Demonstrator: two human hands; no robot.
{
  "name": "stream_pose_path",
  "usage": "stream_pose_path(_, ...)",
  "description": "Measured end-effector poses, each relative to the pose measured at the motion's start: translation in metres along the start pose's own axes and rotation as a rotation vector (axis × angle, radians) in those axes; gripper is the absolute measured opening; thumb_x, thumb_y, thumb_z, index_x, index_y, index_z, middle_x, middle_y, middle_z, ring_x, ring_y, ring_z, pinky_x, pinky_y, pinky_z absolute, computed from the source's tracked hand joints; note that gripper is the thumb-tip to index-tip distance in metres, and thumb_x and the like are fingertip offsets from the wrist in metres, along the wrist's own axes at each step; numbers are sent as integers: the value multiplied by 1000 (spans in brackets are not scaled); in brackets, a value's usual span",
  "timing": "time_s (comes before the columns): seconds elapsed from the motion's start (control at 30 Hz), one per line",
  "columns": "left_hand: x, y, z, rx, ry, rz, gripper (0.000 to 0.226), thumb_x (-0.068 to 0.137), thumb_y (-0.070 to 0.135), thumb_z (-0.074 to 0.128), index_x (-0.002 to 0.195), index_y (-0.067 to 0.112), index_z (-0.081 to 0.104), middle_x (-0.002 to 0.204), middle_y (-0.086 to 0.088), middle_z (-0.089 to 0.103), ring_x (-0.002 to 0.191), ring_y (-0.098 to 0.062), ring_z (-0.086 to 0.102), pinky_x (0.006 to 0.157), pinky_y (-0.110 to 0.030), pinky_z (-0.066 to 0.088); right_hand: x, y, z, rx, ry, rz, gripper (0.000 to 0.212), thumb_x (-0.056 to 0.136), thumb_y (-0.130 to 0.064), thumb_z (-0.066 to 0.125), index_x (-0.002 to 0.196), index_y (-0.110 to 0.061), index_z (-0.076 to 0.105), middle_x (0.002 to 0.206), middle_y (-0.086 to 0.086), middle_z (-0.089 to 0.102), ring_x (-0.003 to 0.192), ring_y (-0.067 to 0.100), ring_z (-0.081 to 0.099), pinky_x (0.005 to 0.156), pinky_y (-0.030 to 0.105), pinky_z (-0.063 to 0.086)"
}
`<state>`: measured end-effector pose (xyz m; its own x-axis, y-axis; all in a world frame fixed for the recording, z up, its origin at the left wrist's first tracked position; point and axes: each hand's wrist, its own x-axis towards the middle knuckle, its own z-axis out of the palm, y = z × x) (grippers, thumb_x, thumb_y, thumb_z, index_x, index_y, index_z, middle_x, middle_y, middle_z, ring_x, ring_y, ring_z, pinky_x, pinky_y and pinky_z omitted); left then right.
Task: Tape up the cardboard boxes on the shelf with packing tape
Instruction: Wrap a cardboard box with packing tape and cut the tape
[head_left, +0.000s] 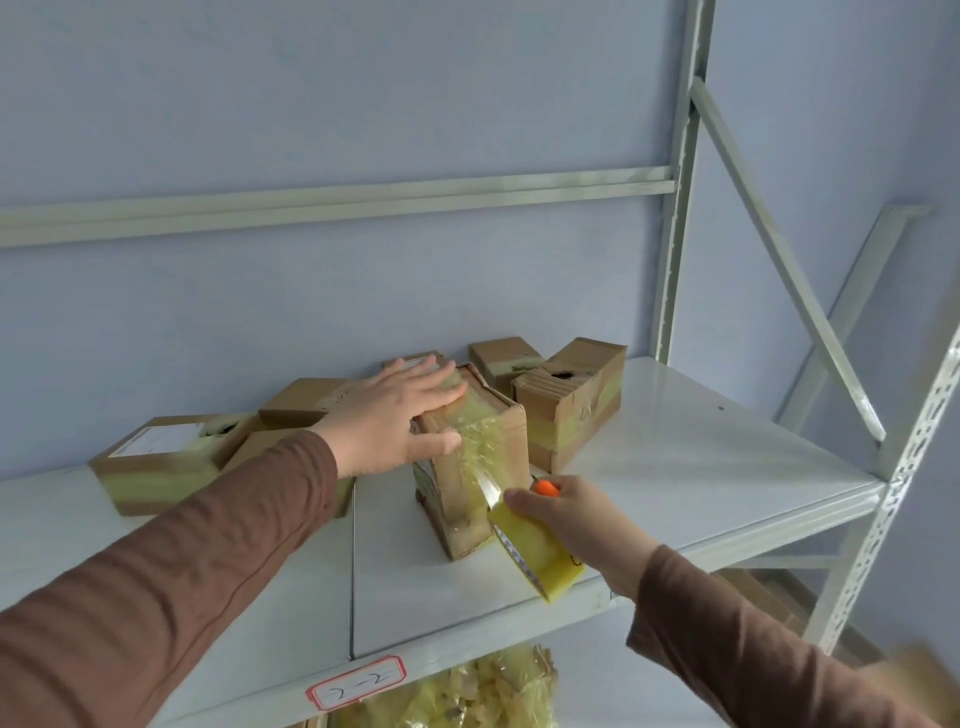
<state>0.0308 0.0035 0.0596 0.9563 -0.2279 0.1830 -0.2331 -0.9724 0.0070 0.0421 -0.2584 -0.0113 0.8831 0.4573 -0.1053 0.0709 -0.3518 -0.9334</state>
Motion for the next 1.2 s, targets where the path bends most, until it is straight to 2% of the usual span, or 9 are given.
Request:
stream_pose_path(0.17,-12,6,8,-19,-61,6,74,89,76,47,148,71,2,171,6,-2,158,-11,-5,124,-36,3,11,20,20,163,21,46,55,88,-53,74,95,1,67,91,15,76,76,26,65,75,45,56)
stream_pose_path(0.33,-6,-6,-2,-194,46,-48,65,93,60,64,147,68,28,167,13,28,153,-7,24,124,-35,25,4,13,23,335,39,-59,68,84,-58,73,104,7,63,90,19,67,83,23,57,78,37,42)
stream_pose_path(0.47,-4,-33,-13,-547,109,-107,54,94,42,71,132,72,47,137,46,48,130,19,43,99,1,32,-11,-15,-3,412,76,-367,31,76,-48,82,98,-28,73,80,-4,61,77,12,57,71,24,43)
stream_pose_path(0.6,11,-46,-13,-746,106,-154,47,97,26,70,128,60,61,132,32,62,125,9,55,109,-18,41,-13,-43,-10,249,119,-647,23,87,-37,76,108,-37,65,71,-20,53,67,3,51,63,16,46)
stream_pose_path(0.73,21,-57,-16,-788,88,-241,46,98,25,67,141,37,58,134,14,65,123,-3,61,116,-36,43,12,-57,-5,86,177,-655,21,96,-31,71,115,-37,66,75,-22,55,71,3,52,67,17,46)
stream_pose_path(0.9,15,-54,-6,-784,99,-299,64,79,65,75,134,37,55,133,17,59,121,-6,58,96,-21,45,33,-24,6,4,236,-525,15,99,-26,67,113,-31,66,81,-2,63,72,9,54,65,19,45)
stream_pose_path(1.0,20,-52,-3,-820,113,-310,57,77,60,81,124,38,58,145,16,39,135,-9,41,108,-25,33,35,-9,2,148,217,-457,5,99,-31,67,94,-30,66,68,-16,56,63,3,50,58,12,40)
stream_pose_path(1.13,17,-42,5,-977,179,-290,71,61,56,83,124,33,59,121,5,61,116,-18,62,100,-34,52,32,6,3,225,85,-430,58,96,-57,61,95,1,56,74,0,41,70,16,40,70,26,38)
stream_pose_path(1.2,15,-32,8,-806,289,-255,74,56,64,77,122,35,63,120,4,56,114,-14,57,99,-35,49,27,16,6,248,87,-449,69,92,-62,61,94,7,53,78,4,38,75,18,38,72,32,34)
